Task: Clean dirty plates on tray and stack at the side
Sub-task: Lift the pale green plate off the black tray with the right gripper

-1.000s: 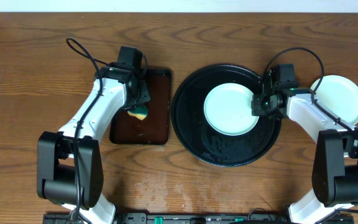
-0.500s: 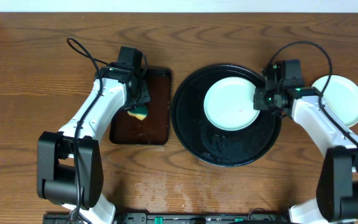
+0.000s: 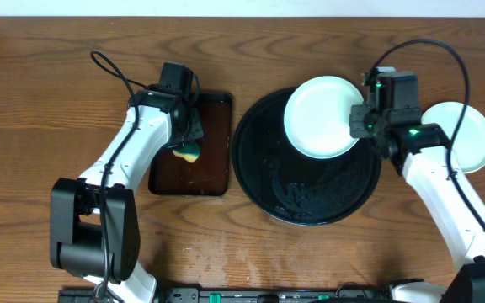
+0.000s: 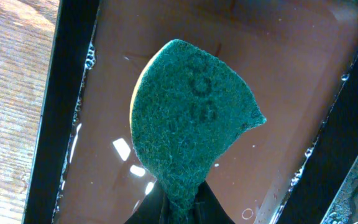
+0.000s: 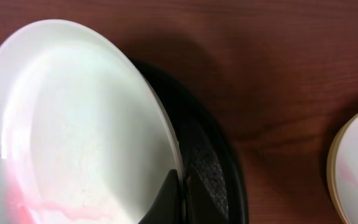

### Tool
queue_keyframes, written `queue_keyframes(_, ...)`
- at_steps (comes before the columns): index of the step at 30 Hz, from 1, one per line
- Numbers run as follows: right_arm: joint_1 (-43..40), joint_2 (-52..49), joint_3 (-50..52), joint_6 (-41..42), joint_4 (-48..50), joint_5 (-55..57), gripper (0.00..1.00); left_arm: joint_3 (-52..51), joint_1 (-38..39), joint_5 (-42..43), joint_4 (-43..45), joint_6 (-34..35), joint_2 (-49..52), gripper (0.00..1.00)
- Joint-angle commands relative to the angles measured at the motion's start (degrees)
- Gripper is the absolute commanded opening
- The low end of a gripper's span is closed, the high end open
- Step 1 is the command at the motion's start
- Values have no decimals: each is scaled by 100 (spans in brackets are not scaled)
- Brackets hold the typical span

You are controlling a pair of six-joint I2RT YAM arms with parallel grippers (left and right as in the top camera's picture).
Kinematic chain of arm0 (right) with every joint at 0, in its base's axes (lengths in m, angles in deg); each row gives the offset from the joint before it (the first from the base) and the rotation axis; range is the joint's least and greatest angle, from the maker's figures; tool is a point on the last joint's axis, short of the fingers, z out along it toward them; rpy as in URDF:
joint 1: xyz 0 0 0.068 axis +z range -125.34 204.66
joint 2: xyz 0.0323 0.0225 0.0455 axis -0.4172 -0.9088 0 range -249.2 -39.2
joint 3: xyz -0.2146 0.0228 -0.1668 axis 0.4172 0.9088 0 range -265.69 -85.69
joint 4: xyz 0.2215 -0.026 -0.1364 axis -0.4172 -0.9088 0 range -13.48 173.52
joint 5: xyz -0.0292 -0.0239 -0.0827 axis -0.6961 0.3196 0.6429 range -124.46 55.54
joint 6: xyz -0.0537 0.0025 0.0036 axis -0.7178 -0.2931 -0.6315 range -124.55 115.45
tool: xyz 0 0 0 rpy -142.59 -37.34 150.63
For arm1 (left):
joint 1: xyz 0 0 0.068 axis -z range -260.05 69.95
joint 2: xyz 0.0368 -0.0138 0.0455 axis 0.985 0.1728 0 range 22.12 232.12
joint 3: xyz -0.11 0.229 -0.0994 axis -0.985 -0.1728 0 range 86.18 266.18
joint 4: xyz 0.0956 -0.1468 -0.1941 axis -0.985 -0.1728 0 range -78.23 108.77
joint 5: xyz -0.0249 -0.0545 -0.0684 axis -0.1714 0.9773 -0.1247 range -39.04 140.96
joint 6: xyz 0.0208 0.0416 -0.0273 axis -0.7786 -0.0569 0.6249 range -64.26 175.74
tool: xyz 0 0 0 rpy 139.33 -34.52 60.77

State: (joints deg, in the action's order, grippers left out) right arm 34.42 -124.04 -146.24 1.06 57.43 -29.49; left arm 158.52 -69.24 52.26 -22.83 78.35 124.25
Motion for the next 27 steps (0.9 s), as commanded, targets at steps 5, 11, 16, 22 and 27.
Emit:
queue_keyframes(5,894,83,-138,-212,98,1384,1,-24,-11,-90,-22,-52,55,8)
queue_keyframes(11,1628,83,-136,-437,103,2736,1,-24,-11,-90,-28,-52,55,8)
queue_keyframes(16,2411,83,-136,-667,216,4511,1,-24,-13,-90,-28,-52,55,8)
queue_keyframes(22,3311,83,-136,-1449,686,6037,1,-24,-11,-90,-28,-52,55,8)
queue_keyframes(27,3897,83,-136,-2339,1263,7073,1,-28,-11,-90,-28,-52,55,8)
